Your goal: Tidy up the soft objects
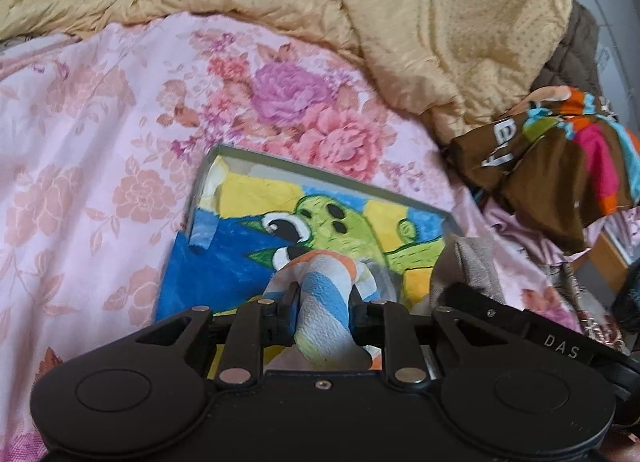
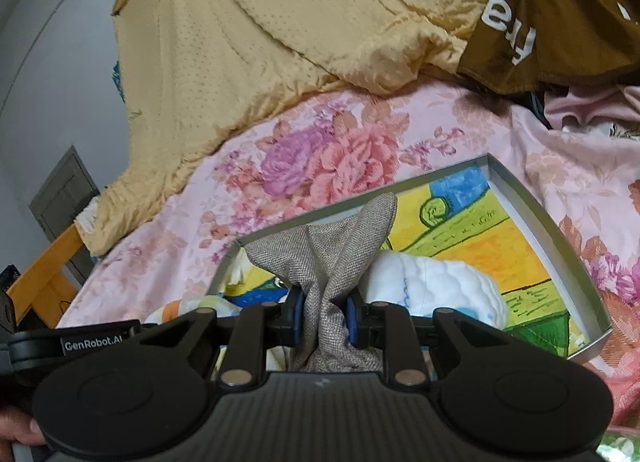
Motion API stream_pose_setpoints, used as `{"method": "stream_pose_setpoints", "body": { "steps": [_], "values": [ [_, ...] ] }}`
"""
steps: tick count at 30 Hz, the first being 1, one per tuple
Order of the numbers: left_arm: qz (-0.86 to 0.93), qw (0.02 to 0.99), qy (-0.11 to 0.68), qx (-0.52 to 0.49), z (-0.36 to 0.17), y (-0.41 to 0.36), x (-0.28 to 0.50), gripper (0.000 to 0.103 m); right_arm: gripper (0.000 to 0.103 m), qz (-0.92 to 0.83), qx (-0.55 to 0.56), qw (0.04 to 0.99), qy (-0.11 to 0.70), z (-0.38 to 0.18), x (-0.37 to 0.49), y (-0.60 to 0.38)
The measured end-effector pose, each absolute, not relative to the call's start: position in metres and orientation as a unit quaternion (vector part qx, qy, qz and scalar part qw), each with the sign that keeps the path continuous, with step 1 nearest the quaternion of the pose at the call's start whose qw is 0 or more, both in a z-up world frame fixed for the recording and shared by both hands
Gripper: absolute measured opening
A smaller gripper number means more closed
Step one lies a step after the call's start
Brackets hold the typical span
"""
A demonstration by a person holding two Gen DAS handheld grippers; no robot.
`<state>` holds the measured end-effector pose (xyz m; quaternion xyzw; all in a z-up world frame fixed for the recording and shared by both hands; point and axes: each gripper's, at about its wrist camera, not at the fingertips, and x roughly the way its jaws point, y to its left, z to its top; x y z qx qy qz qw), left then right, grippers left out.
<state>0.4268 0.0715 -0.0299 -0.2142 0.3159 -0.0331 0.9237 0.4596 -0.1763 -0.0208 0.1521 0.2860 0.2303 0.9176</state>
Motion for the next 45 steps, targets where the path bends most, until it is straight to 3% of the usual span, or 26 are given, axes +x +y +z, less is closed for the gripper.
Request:
{"method": "stream_pose_setpoints", "body": {
  "steps": [8, 16, 20, 22, 24, 27, 37, 45],
  "values": [
    [-0.008, 0.919, 0.336, -0.206, -0.044, 0.07, 0.433, 0.03, 0.03, 0.222, 0.142, 0.912, 0.314, -0.028, 0.476, -0.17],
    [0.025, 0.919, 0.341, -0.196, -0.043, 0.066, 0.442, 0.032, 0.034, 0.218, 0.135, 0.915, 0.311, -0.029, 0.488, -0.17],
    [0.035, 0.92, 0.343, -0.185, -0.043, 0.063, 0.441, 0.044, 0.039, 0.222, 0.131, 0.912, 0.32, -0.032, 0.49, -0.17],
    [0.043, 0.921, 0.343, -0.182, -0.042, 0.063, 0.439, 0.047, 0.045, 0.223, 0.124, 0.911, 0.324, -0.032, 0.489, -0.169],
    [0.051, 0.922, 0.34, -0.181, -0.04, 0.063, 0.436, 0.059, 0.05, 0.224, 0.123, 0.91, 0.326, -0.03, 0.487, -0.169],
    [0.058, 0.923, 0.334, -0.181, -0.035, 0.062, 0.431, 0.07, 0.059, 0.229, 0.123, 0.909, 0.325, -0.026, 0.484, -0.171],
    [0.072, 0.93, 0.319, -0.169, -0.017, 0.059, 0.409, 0.084, 0.085, 0.24, 0.148, 0.905, 0.317, -0.008, 0.469, -0.188],
    [0.075, 0.94, 0.291, -0.16, 0.009, 0.052, 0.372, 0.093, 0.096, 0.245, 0.162, 0.909, 0.297, 0.017, 0.442, -0.213]
  ]
}}
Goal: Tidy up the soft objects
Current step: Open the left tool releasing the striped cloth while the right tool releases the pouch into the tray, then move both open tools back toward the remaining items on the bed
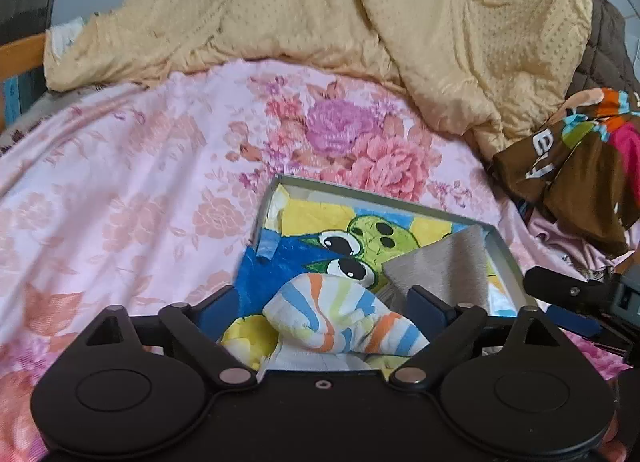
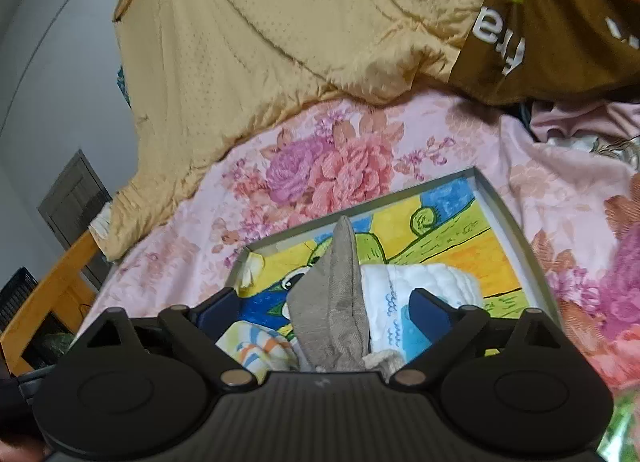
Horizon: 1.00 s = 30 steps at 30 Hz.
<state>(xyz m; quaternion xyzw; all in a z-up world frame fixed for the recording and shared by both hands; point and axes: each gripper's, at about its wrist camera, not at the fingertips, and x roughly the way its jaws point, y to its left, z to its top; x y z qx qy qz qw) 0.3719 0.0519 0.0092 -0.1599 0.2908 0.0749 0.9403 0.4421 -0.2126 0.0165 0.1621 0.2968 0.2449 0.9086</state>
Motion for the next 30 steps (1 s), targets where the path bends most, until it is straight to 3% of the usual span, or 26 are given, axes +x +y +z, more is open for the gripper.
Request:
{"method": "stream_pose_setpoints", "body": {
  "steps": [12, 30],
  "values": [
    [0.069, 0.958, 0.239, -0.141, 0.047, 0.036, 0.302, 0.102, 0.103, 0.226, 0.111, 0.942, 0.223, 0.058, 0.367, -0.225],
    [0.047, 0.971, 0.201, -0.124, 0.057, 0.018, 0.202, 0.102, 0.103, 0.204, 0.057, 0.959, 0.189, 0.067, 0.252, -0.227]
  ]
}}
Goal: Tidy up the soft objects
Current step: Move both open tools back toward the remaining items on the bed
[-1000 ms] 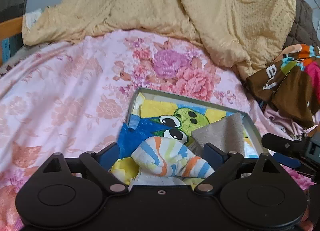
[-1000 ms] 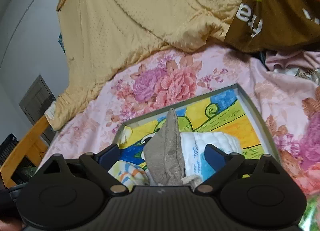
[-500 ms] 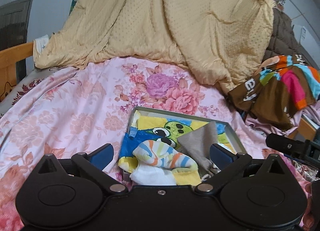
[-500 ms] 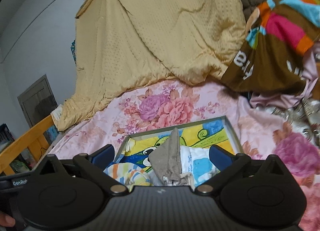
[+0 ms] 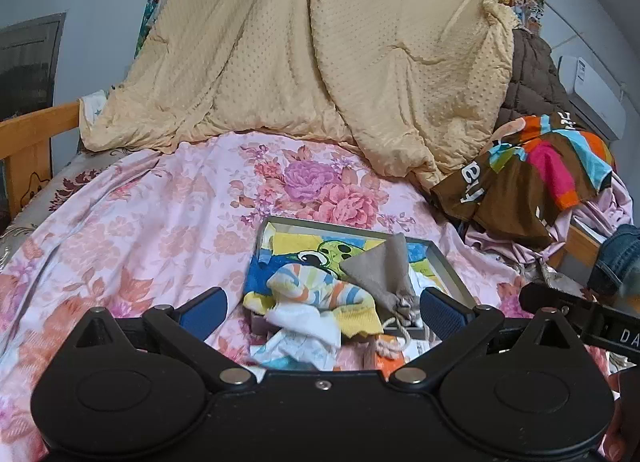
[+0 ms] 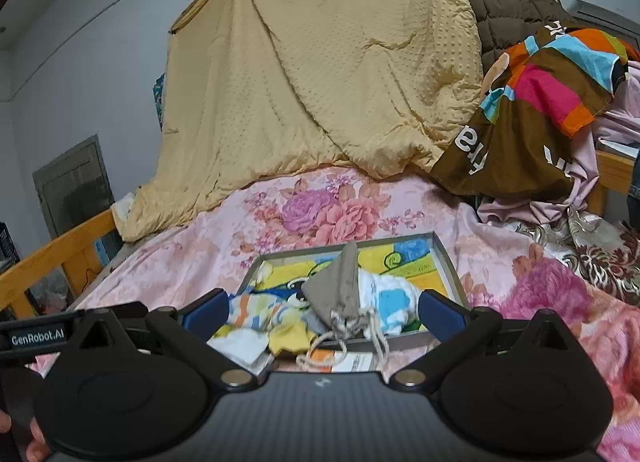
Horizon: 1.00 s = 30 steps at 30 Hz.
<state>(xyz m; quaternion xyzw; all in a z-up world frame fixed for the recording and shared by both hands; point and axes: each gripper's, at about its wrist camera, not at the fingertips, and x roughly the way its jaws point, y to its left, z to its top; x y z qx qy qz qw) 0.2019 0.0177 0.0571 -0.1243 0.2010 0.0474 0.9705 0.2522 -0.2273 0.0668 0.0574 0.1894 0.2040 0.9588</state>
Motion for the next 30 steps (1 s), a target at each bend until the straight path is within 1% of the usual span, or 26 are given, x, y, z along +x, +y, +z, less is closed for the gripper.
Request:
{"method": "stream_pose_setpoints", "body": {
  "steps": [11, 18, 23, 30],
  "values": [
    [0.039, 0.977, 0.193, -0.084, 0.044, 0.01, 0.152, 0.102, 0.103, 0.195, 0.037, 0.964, 0.177, 0.054, 0.205, -0.227],
    [0.035, 0.977, 0.194, -0.078, 0.034, 0.012, 0.133, 0.102, 0.103, 0.193, 0.016, 0.966, 0.171, 0.045, 0.182, -0.231],
    [0.025, 0.975, 0.204, -0.079, 0.023, 0.017, 0.121, 0.102, 0.103, 0.187, -0.001, 0.965, 0.183, 0.038, 0.171, -0.234],
    [0.016, 0.972, 0.221, -0.08, 0.001, 0.021, 0.113, 0.102, 0.103, 0.182, -0.015, 0.958, 0.22, 0.026, 0.166, -0.237]
  ]
}}
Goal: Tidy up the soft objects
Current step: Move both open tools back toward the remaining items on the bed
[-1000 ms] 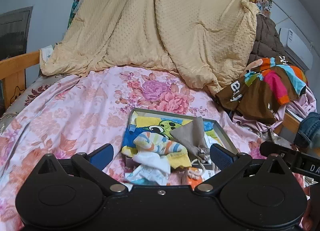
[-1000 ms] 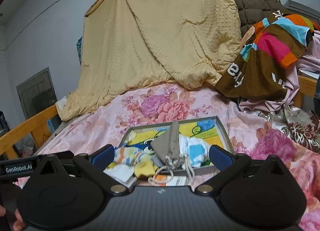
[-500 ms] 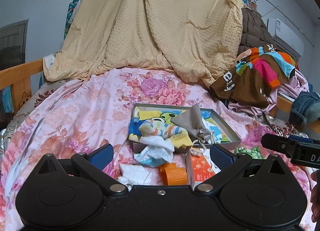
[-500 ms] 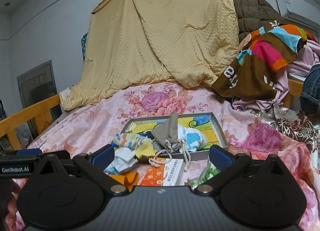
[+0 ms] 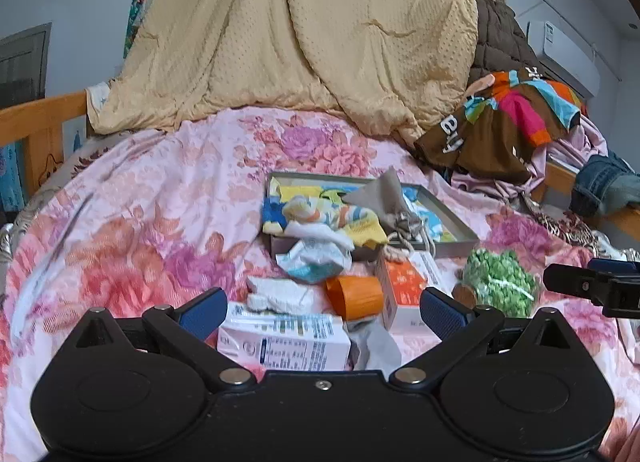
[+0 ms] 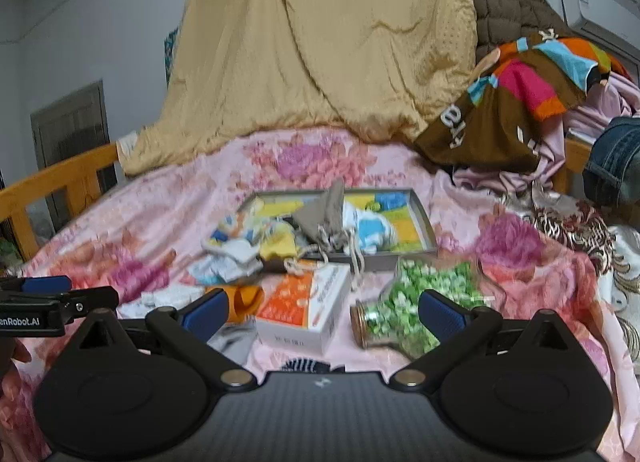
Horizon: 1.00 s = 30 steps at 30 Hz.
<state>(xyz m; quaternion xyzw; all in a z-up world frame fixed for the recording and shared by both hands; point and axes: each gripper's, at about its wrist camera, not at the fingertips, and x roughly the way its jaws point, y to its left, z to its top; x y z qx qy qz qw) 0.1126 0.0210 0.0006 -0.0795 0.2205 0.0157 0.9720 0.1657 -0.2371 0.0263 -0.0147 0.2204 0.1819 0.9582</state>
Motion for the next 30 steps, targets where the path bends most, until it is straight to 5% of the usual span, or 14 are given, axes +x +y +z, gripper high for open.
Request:
{"method": "stream_pose_setpoints", "body": {
  "steps": [23, 30],
  "values": [
    [-0.108, 0.953, 0.28, 0.04, -0.049, -0.01, 0.143, 0.102, 0.103, 0.165, -0.031, 0.921, 0.352, -0.016, 0.202, -0.23],
    [-0.143, 0.937, 0.319, 0.003, -0.058, -0.009, 0.154, 0.102, 0.103, 0.17, -0.033, 0.912, 0.371, -0.024, 0.209, -0.228]
  ]
}}
